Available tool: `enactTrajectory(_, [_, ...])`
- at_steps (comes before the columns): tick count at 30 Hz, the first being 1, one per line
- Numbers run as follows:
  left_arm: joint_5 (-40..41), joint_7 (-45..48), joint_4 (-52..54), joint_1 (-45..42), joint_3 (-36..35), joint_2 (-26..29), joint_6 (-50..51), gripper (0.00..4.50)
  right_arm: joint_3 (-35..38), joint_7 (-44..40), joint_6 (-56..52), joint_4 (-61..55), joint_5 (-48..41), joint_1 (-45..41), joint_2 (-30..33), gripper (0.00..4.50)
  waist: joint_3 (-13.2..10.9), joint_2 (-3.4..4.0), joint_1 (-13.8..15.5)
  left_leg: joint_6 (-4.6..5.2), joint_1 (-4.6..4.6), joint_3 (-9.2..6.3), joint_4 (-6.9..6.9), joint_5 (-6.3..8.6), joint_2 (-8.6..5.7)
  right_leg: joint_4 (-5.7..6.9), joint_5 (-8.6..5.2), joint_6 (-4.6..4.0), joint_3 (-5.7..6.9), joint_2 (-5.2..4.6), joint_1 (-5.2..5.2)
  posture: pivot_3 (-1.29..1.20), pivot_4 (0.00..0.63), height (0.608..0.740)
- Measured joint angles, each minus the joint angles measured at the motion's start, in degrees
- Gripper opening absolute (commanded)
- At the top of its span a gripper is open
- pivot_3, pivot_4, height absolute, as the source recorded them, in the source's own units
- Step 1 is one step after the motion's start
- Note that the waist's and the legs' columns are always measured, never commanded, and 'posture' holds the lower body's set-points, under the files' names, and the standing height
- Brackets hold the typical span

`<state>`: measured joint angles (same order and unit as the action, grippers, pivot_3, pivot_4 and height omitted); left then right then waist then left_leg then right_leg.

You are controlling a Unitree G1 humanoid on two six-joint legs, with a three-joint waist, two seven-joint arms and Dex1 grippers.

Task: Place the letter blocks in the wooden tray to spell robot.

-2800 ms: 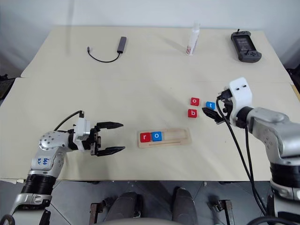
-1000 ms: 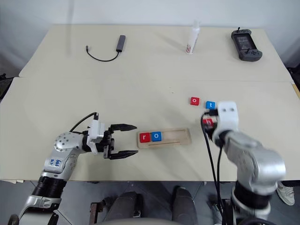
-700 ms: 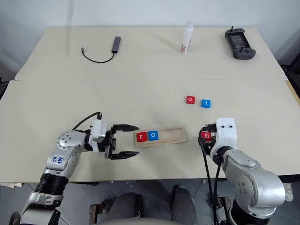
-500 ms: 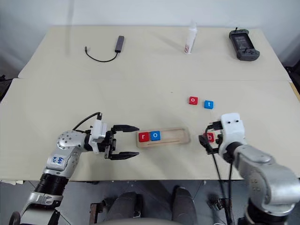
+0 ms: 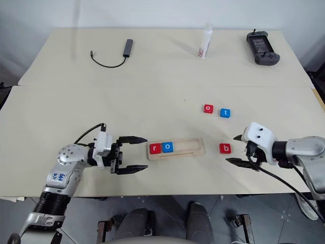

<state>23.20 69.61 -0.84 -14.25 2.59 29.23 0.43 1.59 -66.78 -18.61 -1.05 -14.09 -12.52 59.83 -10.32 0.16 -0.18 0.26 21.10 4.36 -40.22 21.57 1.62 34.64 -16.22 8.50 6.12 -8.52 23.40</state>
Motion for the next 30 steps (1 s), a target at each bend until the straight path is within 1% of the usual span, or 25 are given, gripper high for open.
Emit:
enactTrajectory(2, [0.1, -0.4, 1.2, 0.8, -0.5, 0.5, 0.1, 4.5, -2.8, -1.7, 3.2, 5.0, 2.1, -3.6, -0.5, 4.43, 0.0, 0.0, 0.1, 0.0, 0.0, -0.02, -0.01, 0.0, 0.0, 0.0, 0.0, 0.0, 0.01, 0.0, -0.01, 0.0, 0.15, 0.74])
enactTrajectory(5, [0.1, -1.2, 2.5, 2.1, -0.9, 0.9, 0.3, 4.5, -5.0, -3.8, 6.0, 9.6, 3.3, -7.0, -2.1, 3.81, 0.0, 0.0, 0.2, -0.01, 0.0, -0.04, -0.04, 0.0, 0.01, 0.01, 0.0, 0.0, 0.04, 0.0, -0.03, 0.0, 0.15, 0.74])
enactTrajectory(6, [0.1, -1.4, 2.6, 2.1, -1.1, 0.9, 0.3, 4.5, -5.4, -4.2, 6.3, 10.2, 3.4, -7.6, -2.6, 3.48, 0.0, -0.01, 0.1, -0.01, 0.01, -0.04, -0.07, 0.0, 0.02, 0.01, 0.0, 0.0, 0.05, 0.0, -0.04, 0.0, 0.15, 0.74])
enactTrajectory(7, [0.1, -1.5, 2.8, 2.2, -1.3, 1.0, 0.4, 4.5, -5.7, -4.7, 6.5, 10.7, 3.5, -8.1, -3.0, 3.24, 0.0, -0.02, 0.1, -0.01, 0.0, -0.04, -0.1, -0.01, 0.02, 0.02, 0.0, 0.0, 0.05, 0.01, -0.06, 0.0, 0.15, 0.74])
enactTrajectory(12, [0.1, -2.2, 3.7, 2.6, -1.6, 1.2, 0.5, 4.5, -6.3, -6.7, 6.9, 11.7, 3.5, -9.1, -4.2, 1.48, 0.0, -0.02, 0.0, -0.02, -0.02, -0.05, -0.25, -0.01, 0.05, 0.14, 0.01, -0.01, 0.05, 0.01, -0.07, 0.0, 0.15, 0.74])
enactTrajectory(16, [0.1, -2.6, 4.5, 3.4, -1.9, 1.3, 0.8, 4.5, -6.3, -7.4, 7.5, 12.1, 3.8, -9.8, -4.7, 1.46, 0.0, -0.02, 0.0, -0.02, 0.0, -0.05, -0.28, -0.01, 0.06, 0.16, 0.01, -0.01, 0.04, 0.01, -0.07, 0.0, 0.15, 0.74])
enactTrajectory(18, [0.1, -2.9, 4.6, 3.6, -2.1, 1.3, 0.8, 4.5, -6.4, -7.4, 7.1, 11.9, 3.8, -11.1, -6.0, 1.46, 0.0, 0.0, -0.1, -0.03, 0.0, -0.04, -0.28, -0.01, 0.07, 0.17, 0.01, -0.01, 0.04, 0.01, -0.05, 0.0, 0.15, 0.74])
enactTrajectory(21, [0.1, -3.2, 4.6, 3.9, -2.3, 1.6, 0.8, 4.5, -7.6, -8.5, 4.5, 8.2, 2.9, -13.4, -6.4, 1.46, 0.0, 0.03, 0.1, -0.03, 0.02, -0.07, -0.3, -0.01, 0.07, 0.2, 0.01, -0.01, 0.04, 0.01, -0.04, 0.0, 0.15, 0.74])
enactTrajectory(23, [0.1, -3.5, 4.6, 4.3, -2.7, 2.1, 0.8, 4.5, -8.3, -8.8, 0.6, 4.6, 1.7, -15.9, -7.9, 1.46, 0.0, 0.03, 0.0, -0.03, 0.03, -0.08, -0.32, -0.01, 0.07, 0.2, 0.01, -0.02, 0.04, 0.01, -0.03, 0.0, 0.15, 0.74])
enactTrajectory(26, [0.1, -4.3, 5.0, 5.2, -3.0, 2.1, 0.7, 4.5, -11.8, -8.4, -4.3, -0.7, 1.1, -20.5, -11.5, 1.46, 0.0, 0.03, 0.0, -0.03, 0.04, -0.12, -0.34, -0.01, 0.07, 0.23, 0.01, -0.02, 0.05, 0.01, -0.04, 0.0, 0.15, 0.74])
enactTrajectory(30, [0.1, -5.6, 5.6, 6.6, -3.2, 2.0, 0.7, 4.5, -18.0, -7.2, -6.4, -1.1, 3.9, -23.5, -16.1, 1.46, 0.0, 0.03, 0.5, -0.03, 0.14, -0.2, -0.41, 0.0, 0.03, 0.23, 0.01, -0.03, 0.11, -0.02, -0.03, 0.0, 0.15, 0.74])
